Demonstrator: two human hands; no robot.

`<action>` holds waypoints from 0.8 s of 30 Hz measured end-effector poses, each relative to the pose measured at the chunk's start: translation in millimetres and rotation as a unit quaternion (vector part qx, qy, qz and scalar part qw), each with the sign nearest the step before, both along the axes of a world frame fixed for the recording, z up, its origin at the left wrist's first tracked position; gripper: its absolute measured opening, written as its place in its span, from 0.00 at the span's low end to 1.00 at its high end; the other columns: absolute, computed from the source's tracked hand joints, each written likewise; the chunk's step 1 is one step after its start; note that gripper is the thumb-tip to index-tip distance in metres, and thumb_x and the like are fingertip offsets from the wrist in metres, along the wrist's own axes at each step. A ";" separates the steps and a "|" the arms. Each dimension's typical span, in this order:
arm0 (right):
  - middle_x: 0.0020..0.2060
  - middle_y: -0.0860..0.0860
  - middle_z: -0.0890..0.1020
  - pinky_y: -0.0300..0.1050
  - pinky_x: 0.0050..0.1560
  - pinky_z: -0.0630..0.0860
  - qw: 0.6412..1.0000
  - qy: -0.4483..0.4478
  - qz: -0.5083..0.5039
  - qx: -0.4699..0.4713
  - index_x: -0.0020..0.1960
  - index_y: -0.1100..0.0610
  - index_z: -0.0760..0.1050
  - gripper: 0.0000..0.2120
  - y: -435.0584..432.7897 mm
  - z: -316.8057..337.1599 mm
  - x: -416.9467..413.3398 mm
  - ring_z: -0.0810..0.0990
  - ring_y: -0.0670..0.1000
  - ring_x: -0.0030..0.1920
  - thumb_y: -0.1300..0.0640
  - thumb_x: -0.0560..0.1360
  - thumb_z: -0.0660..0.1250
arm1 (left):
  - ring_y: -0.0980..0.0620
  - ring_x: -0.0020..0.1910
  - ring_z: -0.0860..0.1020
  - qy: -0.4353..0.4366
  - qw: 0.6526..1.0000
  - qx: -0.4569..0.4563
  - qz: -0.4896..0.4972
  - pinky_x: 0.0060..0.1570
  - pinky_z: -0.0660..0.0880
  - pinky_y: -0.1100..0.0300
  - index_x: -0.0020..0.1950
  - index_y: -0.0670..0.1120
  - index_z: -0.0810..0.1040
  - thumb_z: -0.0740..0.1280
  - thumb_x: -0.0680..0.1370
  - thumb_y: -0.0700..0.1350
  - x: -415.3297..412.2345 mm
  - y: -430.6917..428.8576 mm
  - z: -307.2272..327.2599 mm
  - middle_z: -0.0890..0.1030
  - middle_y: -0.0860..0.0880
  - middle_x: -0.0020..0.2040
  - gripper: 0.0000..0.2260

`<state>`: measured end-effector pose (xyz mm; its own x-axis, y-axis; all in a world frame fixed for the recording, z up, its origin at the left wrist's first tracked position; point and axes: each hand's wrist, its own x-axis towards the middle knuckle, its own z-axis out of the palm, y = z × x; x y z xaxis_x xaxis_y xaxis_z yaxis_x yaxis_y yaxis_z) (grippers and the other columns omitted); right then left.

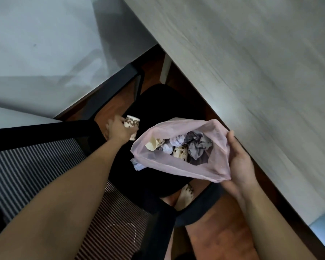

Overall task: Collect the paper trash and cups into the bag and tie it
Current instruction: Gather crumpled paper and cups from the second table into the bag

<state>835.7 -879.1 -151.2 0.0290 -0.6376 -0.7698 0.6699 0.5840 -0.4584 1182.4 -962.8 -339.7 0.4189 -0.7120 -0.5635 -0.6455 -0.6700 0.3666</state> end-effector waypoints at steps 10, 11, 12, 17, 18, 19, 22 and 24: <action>0.74 0.62 0.81 0.65 0.82 0.67 1.000 -0.001 -0.006 0.021 0.79 0.62 0.75 0.29 -4.5 2.1 11.1 0.78 0.61 0.77 0.41 0.88 0.63 | 0.46 0.54 0.84 0.519 0.832 0.195 -0.031 0.57 0.80 0.48 0.68 0.45 0.83 0.69 0.85 0.54 -57.0 2.9 121.3 0.86 0.41 0.59 0.17; 0.76 0.63 0.79 0.64 0.82 0.66 1.000 -0.018 -0.001 0.015 0.80 0.62 0.74 0.30 -4.9 2.9 13.6 0.76 0.61 0.79 0.41 0.89 0.62 | 0.48 0.49 0.85 0.490 0.844 0.207 -0.076 0.53 0.81 0.50 0.62 0.47 0.84 0.70 0.84 0.56 -69.6 6.7 124.0 0.87 0.44 0.53 0.15; 0.77 0.63 0.78 0.64 0.83 0.65 0.999 -0.031 0.001 0.010 0.81 0.63 0.73 0.31 -4.8 1.5 15.1 0.75 0.62 0.79 0.41 0.89 0.62 | 0.49 0.46 0.85 0.451 0.859 0.209 -0.127 0.51 0.82 0.51 0.58 0.49 0.85 0.71 0.83 0.61 -81.5 10.3 124.0 0.86 0.46 0.50 0.16; 0.74 0.65 0.80 0.64 0.83 0.66 1.000 -0.012 -0.001 0.020 0.78 0.63 0.76 0.31 -4.0 -3.9 19.5 0.78 0.63 0.77 0.40 0.88 0.64 | 0.51 0.53 0.88 0.385 0.883 0.196 -0.185 0.49 0.86 0.57 0.70 0.46 0.81 0.64 0.80 0.72 -117.2 22.4 113.5 0.85 0.53 0.61 0.33; 0.72 0.64 0.82 0.64 0.83 0.67 1.000 -0.003 0.001 0.018 0.77 0.63 0.77 0.30 -3.6 -5.4 18.9 0.79 0.63 0.76 0.40 0.88 0.63 | 0.49 0.51 0.89 0.384 0.887 0.194 -0.167 0.46 0.86 0.57 0.69 0.45 0.82 0.62 0.82 0.70 -117.0 21.1 112.9 0.87 0.50 0.60 0.32; 0.71 0.64 0.83 0.63 0.82 0.68 1.000 0.009 0.001 0.019 0.76 0.63 0.78 0.29 -3.0 -7.2 17.9 0.80 0.62 0.74 0.41 0.87 0.64 | 0.48 0.48 0.89 0.376 0.899 0.173 -0.146 0.41 0.85 0.56 0.65 0.44 0.84 0.61 0.84 0.68 -114.7 19.3 114.3 0.89 0.47 0.56 0.29; 0.72 0.62 0.83 0.64 0.81 0.69 1.000 0.012 -0.009 0.013 0.76 0.62 0.79 0.28 -2.3 -12.1 15.1 0.81 0.61 0.74 0.41 0.86 0.67 | 0.47 0.32 0.81 0.290 0.955 -0.001 -0.063 0.31 0.74 0.57 0.46 0.43 0.85 0.61 0.88 0.58 -90.1 14.5 105.0 0.85 0.46 0.35 0.24; 0.73 0.63 0.81 0.64 0.82 0.68 1.000 0.010 -0.014 0.009 0.77 0.62 0.78 0.29 -1.9 -14.7 13.3 0.79 0.61 0.76 0.41 0.86 0.68 | 0.48 0.31 0.78 0.169 0.979 -0.113 -0.033 0.34 0.72 0.56 0.42 0.44 0.83 0.60 0.88 0.56 -63.1 15.1 88.3 0.81 0.49 0.31 0.24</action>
